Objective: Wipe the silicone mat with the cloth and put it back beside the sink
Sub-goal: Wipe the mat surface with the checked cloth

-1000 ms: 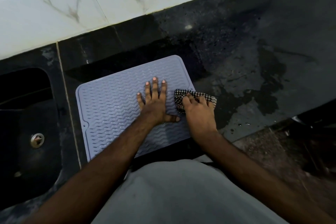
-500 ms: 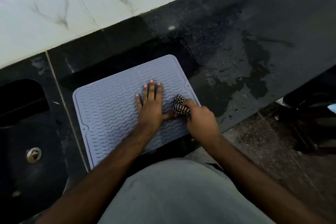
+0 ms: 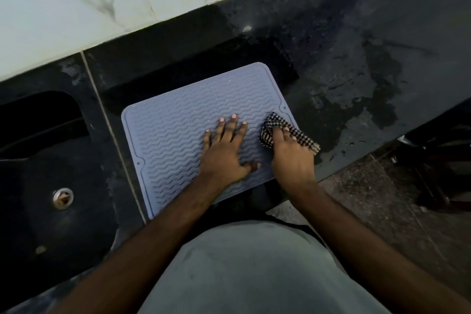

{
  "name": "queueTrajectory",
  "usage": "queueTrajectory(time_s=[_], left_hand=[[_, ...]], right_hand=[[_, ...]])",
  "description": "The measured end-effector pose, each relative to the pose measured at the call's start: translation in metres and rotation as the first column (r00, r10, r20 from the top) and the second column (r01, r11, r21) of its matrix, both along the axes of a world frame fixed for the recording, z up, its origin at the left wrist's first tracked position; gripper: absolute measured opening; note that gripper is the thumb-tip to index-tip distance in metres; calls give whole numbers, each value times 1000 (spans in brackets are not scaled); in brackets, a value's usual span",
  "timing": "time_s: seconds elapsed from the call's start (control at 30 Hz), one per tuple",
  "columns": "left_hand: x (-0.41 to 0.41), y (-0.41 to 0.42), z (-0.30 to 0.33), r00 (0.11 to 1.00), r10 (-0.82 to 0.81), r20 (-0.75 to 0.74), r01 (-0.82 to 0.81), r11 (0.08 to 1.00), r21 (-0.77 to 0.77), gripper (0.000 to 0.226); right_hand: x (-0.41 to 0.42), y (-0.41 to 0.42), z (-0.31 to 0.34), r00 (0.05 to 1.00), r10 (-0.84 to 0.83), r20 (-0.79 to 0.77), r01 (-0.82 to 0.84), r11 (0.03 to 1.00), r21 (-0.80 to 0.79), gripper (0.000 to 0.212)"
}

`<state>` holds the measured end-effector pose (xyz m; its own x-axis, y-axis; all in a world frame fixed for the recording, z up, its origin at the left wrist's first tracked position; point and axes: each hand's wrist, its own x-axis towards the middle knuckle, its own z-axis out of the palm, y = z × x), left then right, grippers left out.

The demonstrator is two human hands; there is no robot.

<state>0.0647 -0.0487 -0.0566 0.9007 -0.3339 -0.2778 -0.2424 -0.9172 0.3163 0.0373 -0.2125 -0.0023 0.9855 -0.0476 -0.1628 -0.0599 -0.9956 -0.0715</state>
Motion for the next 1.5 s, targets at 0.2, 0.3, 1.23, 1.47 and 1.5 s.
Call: queueTrajectory(time_s=[0.2,0.3,1.23,1.47,1.5], left_hand=[[2,3,2,1000,-18,-12,17,1000,-15,107],[3,6,7,999,-38,-30,37,999,-36,109],[-91,155,-1,963,250,105,-249,968,-20,120],[-89,164,4,975,223,-5,-220,959,-178,108],[-85,170,7,977,206,-47,-211,942,-261,113]], right_hand=[[-4,49,0,999,-23,-29,26,992,121,31],[-8,51,3,999,-40,4,38,981,191,31],[-30,170,1,995,101,-16,-99,988,122,28],[-37,208,6,980,183,-79,-147,933,329,27],[-33,204,8,987,128,-94,-76,899,432,26]])
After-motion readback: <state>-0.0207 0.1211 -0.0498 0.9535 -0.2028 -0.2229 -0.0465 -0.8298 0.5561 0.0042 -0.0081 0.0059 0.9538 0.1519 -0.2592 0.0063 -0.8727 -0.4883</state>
